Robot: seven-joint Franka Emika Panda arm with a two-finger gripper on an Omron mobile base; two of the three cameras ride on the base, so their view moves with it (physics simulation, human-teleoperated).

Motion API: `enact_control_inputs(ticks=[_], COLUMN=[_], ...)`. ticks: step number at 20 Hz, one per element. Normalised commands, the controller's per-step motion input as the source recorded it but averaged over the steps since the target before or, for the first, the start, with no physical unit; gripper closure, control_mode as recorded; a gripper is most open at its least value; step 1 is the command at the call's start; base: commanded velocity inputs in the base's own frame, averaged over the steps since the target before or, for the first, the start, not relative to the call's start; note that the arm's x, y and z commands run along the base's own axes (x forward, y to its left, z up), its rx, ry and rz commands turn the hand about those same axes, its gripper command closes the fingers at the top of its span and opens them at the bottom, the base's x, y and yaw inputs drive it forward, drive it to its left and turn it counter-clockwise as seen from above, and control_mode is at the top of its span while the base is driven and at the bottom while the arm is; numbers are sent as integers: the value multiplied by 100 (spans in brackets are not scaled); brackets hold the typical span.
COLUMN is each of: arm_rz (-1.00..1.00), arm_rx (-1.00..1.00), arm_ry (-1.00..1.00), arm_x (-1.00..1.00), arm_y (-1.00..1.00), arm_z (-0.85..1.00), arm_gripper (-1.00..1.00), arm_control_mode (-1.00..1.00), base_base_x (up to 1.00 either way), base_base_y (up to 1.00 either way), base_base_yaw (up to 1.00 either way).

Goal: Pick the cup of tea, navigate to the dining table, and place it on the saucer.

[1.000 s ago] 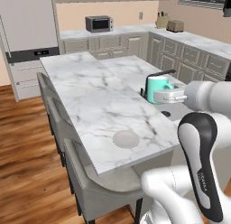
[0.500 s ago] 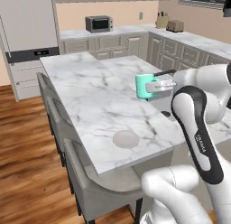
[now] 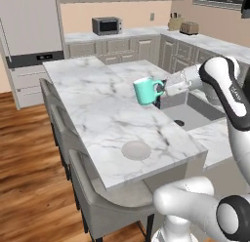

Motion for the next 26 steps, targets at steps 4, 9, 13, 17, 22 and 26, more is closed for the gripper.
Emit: enact_control_inputs(ticks=[4, 9, 13, 17, 22, 26], arm_rz=[60, 46, 12, 0, 0, -2], arm_rx=[0, 0, 7, 14, 8, 14], arm_ry=[-1, -9, -12, 0, 0, 0], arm_x=[-38, -43, -51, -3, 0, 0], arm_y=[3, 11, 1, 0, 0, 0], arm_z=[-16, -14, -24, -75, -96, -61], arm_gripper=[100, 100, 100, 100, 100, 100], arm_control_mode=[-100, -100, -100, -100, -100, -100], base_base_x=[0, 0, 0, 0, 0, 0], base_base_y=[0, 0, 0, 0, 0, 0], base_base_yaw=[0, 0, 0, 0, 0, 0])
